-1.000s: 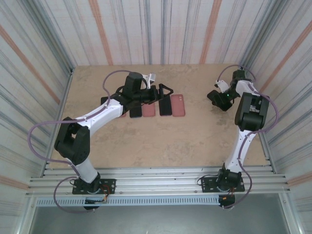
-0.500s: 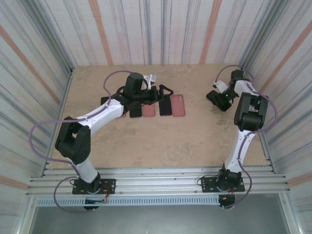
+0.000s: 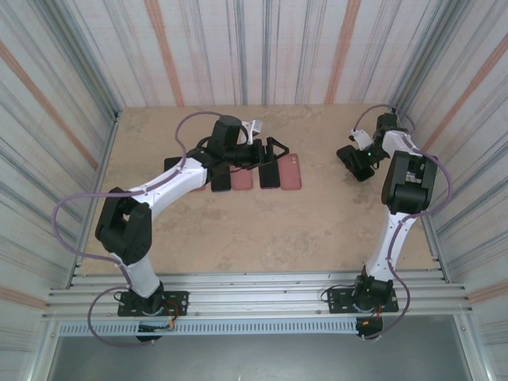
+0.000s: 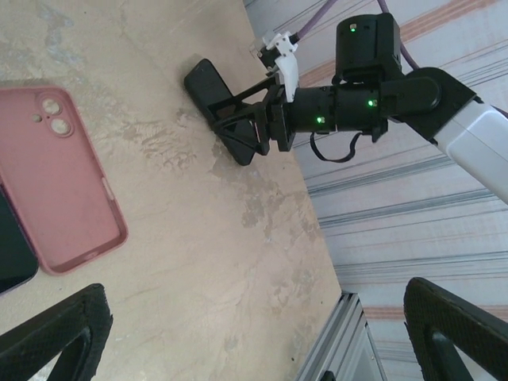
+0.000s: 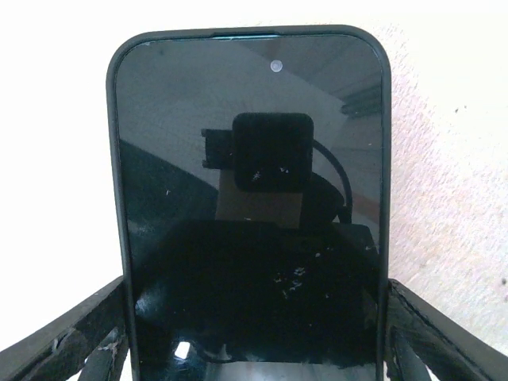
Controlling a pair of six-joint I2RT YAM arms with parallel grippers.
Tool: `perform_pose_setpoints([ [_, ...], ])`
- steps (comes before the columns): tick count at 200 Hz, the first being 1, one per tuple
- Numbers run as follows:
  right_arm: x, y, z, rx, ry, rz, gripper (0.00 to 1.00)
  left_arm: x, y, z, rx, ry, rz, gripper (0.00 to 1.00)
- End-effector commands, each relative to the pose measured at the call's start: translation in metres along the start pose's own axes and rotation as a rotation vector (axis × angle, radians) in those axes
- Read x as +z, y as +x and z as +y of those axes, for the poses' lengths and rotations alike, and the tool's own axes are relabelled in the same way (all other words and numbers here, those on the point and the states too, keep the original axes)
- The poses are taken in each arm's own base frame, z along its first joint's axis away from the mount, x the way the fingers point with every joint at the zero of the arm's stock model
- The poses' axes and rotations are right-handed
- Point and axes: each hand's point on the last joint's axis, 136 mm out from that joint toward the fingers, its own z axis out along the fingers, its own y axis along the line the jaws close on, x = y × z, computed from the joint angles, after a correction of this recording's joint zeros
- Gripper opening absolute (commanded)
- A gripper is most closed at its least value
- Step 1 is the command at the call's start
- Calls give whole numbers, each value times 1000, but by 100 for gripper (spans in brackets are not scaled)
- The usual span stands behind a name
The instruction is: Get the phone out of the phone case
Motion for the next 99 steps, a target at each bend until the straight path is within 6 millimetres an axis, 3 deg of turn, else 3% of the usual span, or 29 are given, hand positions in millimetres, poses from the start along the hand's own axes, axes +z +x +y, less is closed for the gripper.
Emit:
perform_pose_setpoints([
  [1,-47,-31,13,122,-62,-171,56,11,2,0,5,-42,20,98],
  [66,-108,-49,56,260,-156,-381,52,31,-16,-7,-25,-48,-37,94],
  [99,-140,-64,96,266,-257,-496,52,44,-23,-15,-41,-34,-64,89],
])
